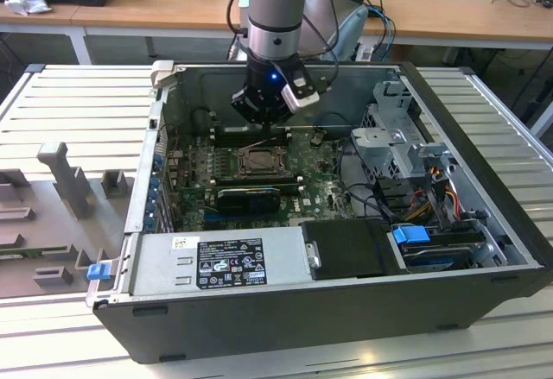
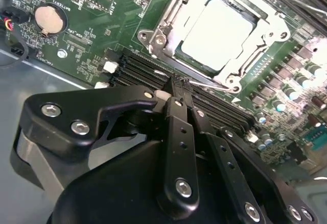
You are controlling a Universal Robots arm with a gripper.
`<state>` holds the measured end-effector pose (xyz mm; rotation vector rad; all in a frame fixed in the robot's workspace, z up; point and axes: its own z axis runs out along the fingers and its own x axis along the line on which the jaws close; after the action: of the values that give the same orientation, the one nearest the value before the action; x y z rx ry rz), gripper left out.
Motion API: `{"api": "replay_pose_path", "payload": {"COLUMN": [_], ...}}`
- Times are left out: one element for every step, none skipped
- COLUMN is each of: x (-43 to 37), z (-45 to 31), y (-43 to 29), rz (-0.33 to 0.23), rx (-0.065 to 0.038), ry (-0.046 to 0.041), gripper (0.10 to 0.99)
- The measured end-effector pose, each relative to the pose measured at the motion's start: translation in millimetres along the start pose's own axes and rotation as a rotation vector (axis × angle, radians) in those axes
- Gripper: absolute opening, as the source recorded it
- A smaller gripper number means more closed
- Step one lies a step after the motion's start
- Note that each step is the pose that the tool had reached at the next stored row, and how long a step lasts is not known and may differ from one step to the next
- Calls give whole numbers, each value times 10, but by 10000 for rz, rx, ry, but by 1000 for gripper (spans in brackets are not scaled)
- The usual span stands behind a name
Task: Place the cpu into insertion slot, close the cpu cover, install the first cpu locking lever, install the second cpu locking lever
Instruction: 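Install the first cpu locking lever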
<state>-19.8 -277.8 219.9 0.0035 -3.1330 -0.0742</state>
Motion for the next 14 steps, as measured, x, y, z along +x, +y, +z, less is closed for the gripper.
{"api": "replay_pose_path", "payload": {"x": [-8, -13, -19, -24, -34, -39, -45, -50, -52, -52, -53, -53, -53, -54], "z": [15, 28, 42, 50, 71, 80, 91, 105, 114, 118, 125, 133, 137, 144], "y": [-1, -2, -2, -3, -4, -4, -5, -5, -6, -6, -6, -6, -7, -7], "rz": [-5, -11, -20, -26, -38, -43, -50, -59, -62, -63, -67, -68, -66, -66], "rx": [0, 0, 0, 0, 0, 0, 0, 0, 4, 6, 22, 62, 84, 124], "ry": [1, 1, 1, 2, 3, 2, 3, 2, 3, 3, 3, 3, 3, 4], "gripper": [106, 106, 106, 106, 106, 106, 106, 106, 106, 106, 106, 106, 106, 106]}}
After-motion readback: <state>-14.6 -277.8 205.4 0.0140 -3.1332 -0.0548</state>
